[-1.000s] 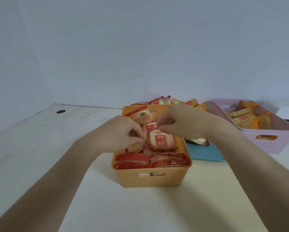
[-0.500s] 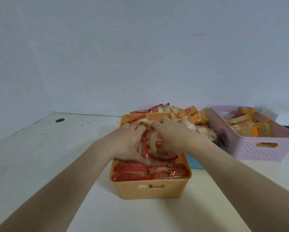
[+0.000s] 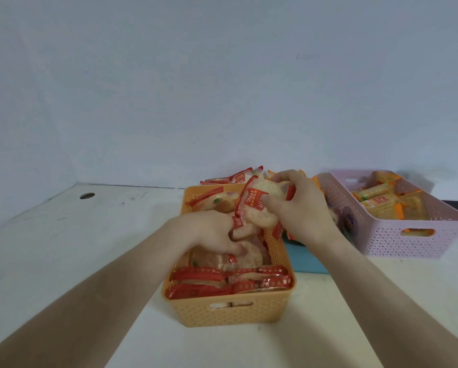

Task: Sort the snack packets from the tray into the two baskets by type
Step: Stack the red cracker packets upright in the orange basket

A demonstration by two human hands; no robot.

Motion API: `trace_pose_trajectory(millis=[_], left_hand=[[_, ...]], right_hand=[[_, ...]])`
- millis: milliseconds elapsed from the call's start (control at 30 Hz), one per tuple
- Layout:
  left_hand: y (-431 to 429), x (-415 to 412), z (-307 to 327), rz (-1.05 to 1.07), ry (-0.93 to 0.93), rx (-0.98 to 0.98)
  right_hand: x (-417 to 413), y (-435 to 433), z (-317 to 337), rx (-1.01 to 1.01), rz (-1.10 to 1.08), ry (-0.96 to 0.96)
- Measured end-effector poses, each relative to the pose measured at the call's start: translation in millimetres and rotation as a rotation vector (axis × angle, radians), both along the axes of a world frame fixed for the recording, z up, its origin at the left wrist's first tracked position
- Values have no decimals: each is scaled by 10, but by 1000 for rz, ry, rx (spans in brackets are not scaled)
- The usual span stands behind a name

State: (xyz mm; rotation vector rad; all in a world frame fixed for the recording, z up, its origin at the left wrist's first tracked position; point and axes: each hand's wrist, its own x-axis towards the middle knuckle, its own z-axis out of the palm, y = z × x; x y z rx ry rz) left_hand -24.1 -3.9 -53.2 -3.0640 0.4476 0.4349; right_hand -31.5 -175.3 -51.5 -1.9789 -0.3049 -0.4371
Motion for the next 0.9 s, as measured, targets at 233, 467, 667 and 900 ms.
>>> trace_pose_trajectory(millis=[233,467,667,900], left_hand=[[-198,55,-98,22,54,-38],[-75,63,-41,70,60,-266],[208,-120,5,164,-481,-178],[330,-198,-157,211,-872,-99]], right_hand=[[3,17,-128,262,-54,76],[-1,-63,-129,315,47,138],[-71,-78,-99,369,190,238],[-184,73,55,-597,201,47]])
